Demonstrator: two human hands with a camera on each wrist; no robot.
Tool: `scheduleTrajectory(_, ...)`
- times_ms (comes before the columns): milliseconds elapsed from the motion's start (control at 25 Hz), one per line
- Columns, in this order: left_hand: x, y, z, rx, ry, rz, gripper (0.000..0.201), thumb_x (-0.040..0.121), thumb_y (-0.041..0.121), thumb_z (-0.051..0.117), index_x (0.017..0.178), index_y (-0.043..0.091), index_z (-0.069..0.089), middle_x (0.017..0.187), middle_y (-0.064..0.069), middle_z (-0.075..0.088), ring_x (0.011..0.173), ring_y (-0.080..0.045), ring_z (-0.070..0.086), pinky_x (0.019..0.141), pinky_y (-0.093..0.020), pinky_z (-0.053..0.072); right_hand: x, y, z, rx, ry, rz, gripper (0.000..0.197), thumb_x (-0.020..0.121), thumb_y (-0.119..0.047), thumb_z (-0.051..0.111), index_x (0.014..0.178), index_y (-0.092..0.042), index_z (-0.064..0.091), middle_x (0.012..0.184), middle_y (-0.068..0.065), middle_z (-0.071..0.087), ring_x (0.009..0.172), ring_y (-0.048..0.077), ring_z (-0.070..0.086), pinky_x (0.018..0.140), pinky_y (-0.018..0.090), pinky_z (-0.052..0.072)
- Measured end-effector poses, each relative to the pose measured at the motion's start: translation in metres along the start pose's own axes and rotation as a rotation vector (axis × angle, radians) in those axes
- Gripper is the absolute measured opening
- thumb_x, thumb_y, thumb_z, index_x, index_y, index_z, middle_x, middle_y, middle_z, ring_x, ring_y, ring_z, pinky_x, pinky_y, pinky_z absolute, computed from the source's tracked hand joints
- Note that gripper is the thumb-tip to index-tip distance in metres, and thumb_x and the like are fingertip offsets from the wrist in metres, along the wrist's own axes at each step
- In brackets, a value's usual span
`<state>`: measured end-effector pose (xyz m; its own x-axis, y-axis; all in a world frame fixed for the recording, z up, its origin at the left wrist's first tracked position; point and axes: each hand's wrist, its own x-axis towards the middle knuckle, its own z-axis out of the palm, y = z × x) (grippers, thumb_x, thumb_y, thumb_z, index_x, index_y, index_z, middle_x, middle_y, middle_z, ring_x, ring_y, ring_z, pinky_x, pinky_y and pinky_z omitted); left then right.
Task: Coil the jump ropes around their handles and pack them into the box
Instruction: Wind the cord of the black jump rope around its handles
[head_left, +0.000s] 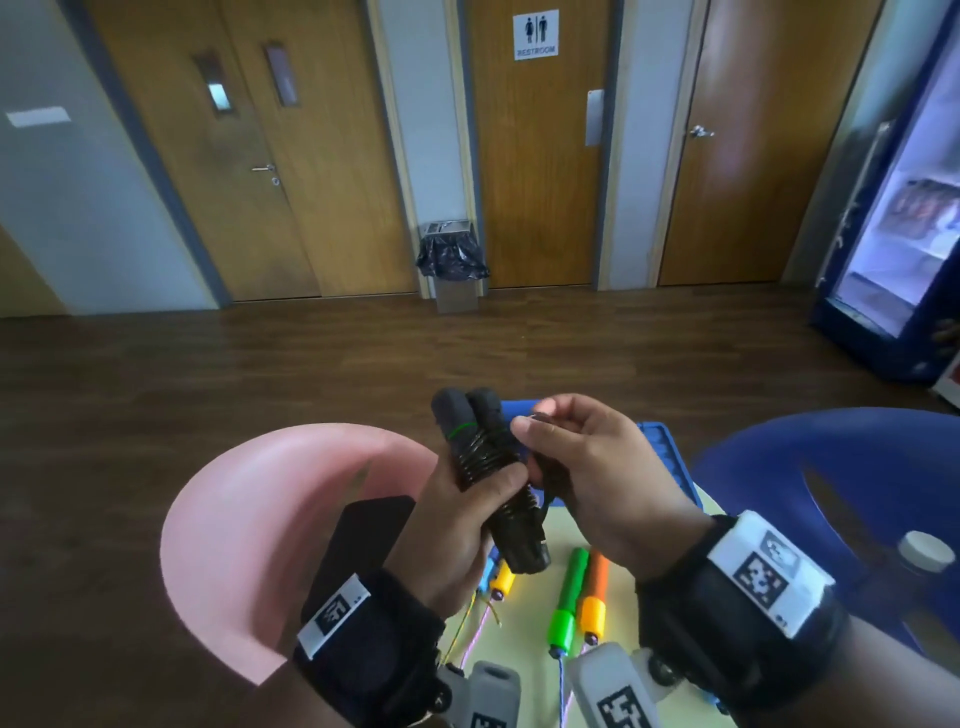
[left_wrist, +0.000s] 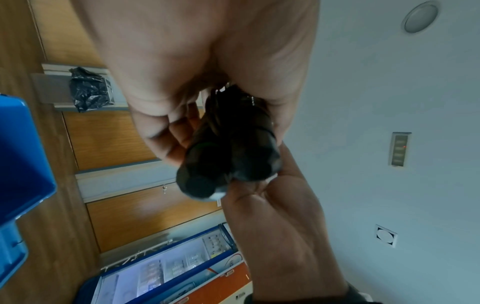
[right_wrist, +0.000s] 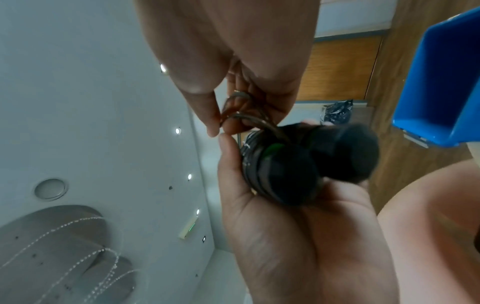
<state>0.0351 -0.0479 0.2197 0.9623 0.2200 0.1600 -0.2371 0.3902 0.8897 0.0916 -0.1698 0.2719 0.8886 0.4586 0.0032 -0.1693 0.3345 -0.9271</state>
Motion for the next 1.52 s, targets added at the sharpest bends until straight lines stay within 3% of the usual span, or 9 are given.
scheduleTrajectory(120, 0.001, 0.01, -0.004, -0.05, -0.02, -0.028, 0.045, 0.082, 0.015, 0.064, 0.122, -0.004, 0.056, 0.091, -0.011, 0.07, 0.087, -0.022, 0.067, 0.074, -0.03, 0.055, -0.006, -0.003, 0.01, -0.08, -0.016, -0.015, 0.017, 0.099, -0.011, 0.056, 0.084, -0.006, 0.049, 0.076, 0.02, 0.066, 0.063, 0.024, 0.06, 0.063, 0.036, 0.047)
scheduleTrajectory(240, 0.001, 0.016, -0.007, -0.104, -0.061, -0.021, 0.043, 0.085, 0.018, 0.065, 0.118, -0.008, 0.057, 0.095, -0.011, 0.071, 0.095, -0.023, 0.067, 0.086, -0.036, 0.053, -0.01, -0.006, 0.017, -0.117, -0.03, 0.006, 0.021, 0.102, -0.017, 0.05, 0.086, -0.004, 0.052, 0.079, 0.026, 0.069, 0.068, 0.029, 0.059, 0.067, 0.04, 0.046)
scheduleTrajectory(400, 0.005, 0.014, -0.021, -0.133, 0.001, -0.043, 0.087, 0.082, 0.053, 0.074, 0.129, -0.014, 0.043, 0.112, -0.035, 0.056, 0.109, -0.04, 0.055, 0.104, -0.054, 0.041, -0.01, -0.006, 0.021, 0.066, 0.016, 0.066, 0.034, 0.099, -0.023, 0.053, 0.068, -0.01, 0.051, 0.065, 0.009, 0.054, 0.063, 0.024, 0.049, 0.067, 0.036, 0.042)
scheduleTrajectory(600, 0.005, 0.023, -0.036, -0.341, 0.057, -0.156, 0.084, 0.085, 0.048, 0.068, 0.143, -0.003, 0.036, 0.109, -0.021, 0.049, 0.089, -0.03, 0.057, 0.069, -0.041, 0.055, -0.014, -0.002, 0.02, -0.045, -0.151, 0.018, 0.033, 0.085, -0.021, 0.048, 0.098, -0.009, 0.077, 0.087, 0.014, 0.067, 0.084, 0.027, 0.06, 0.086, 0.042, 0.05)
scheduleTrajectory(720, 0.002, 0.034, -0.041, -0.378, -0.054, -0.177, 0.082, 0.077, 0.041, 0.079, 0.134, -0.006, 0.042, 0.106, -0.023, 0.051, 0.084, -0.032, 0.06, 0.069, -0.042, 0.055, -0.019, -0.006, 0.021, -0.34, -0.2, -0.061, 0.021, 0.096, -0.01, 0.059, 0.103, -0.014, 0.078, 0.096, 0.026, 0.07, 0.091, 0.039, 0.066, 0.094, 0.046, 0.055)
scheduleTrajectory(880, -0.005, 0.043, -0.033, -0.342, -0.179, -0.055, 0.057, 0.083, 0.035, 0.075, 0.124, 0.004, 0.051, 0.096, -0.018, 0.052, 0.079, -0.029, 0.057, 0.076, -0.042, 0.047, -0.023, -0.01, 0.029, -0.33, -0.109, -0.109, 0.023, 0.077, -0.003, 0.08, 0.096, -0.009, 0.067, 0.072, 0.019, 0.07, 0.068, 0.029, 0.067, 0.082, 0.05, 0.055)
scheduleTrajectory(1000, -0.008, 0.047, -0.035, -0.29, -0.149, -0.023, 0.049, 0.082, 0.037, 0.075, 0.115, 0.005, 0.059, 0.1, -0.021, 0.055, 0.082, -0.032, 0.058, 0.075, -0.044, 0.049, -0.029, -0.013, 0.031, -0.387, -0.066, -0.093, 0.028, 0.077, -0.001, 0.078, 0.101, -0.01, 0.067, 0.075, 0.013, 0.074, 0.068, 0.023, 0.07, 0.082, 0.041, 0.057)
scheduleTrajectory(1200, -0.009, 0.051, -0.04, -0.22, -0.103, 0.028, 0.035, 0.081, 0.032, 0.072, 0.107, 0.011, 0.066, 0.101, -0.018, 0.06, 0.088, -0.03, 0.058, 0.075, -0.039, 0.053, -0.039, -0.014, 0.035, -0.672, -0.041, -0.192, 0.011, 0.085, -0.017, 0.075, 0.082, -0.027, 0.078, 0.076, -0.005, 0.075, 0.071, 0.007, 0.069, 0.069, 0.016, 0.051)
scheduleTrajectory(1520, -0.008, 0.059, -0.039, -0.182, -0.194, 0.035, 0.035, 0.071, 0.015, 0.063, 0.106, 0.012, 0.07, 0.101, -0.021, 0.06, 0.087, -0.03, 0.061, 0.078, -0.038, 0.053, -0.042, -0.002, 0.034, -1.018, 0.008, -0.604, 0.012, 0.09, -0.022, 0.068, 0.095, -0.026, 0.078, 0.075, -0.005, 0.064, 0.078, 0.012, 0.059, 0.065, 0.027, 0.045)
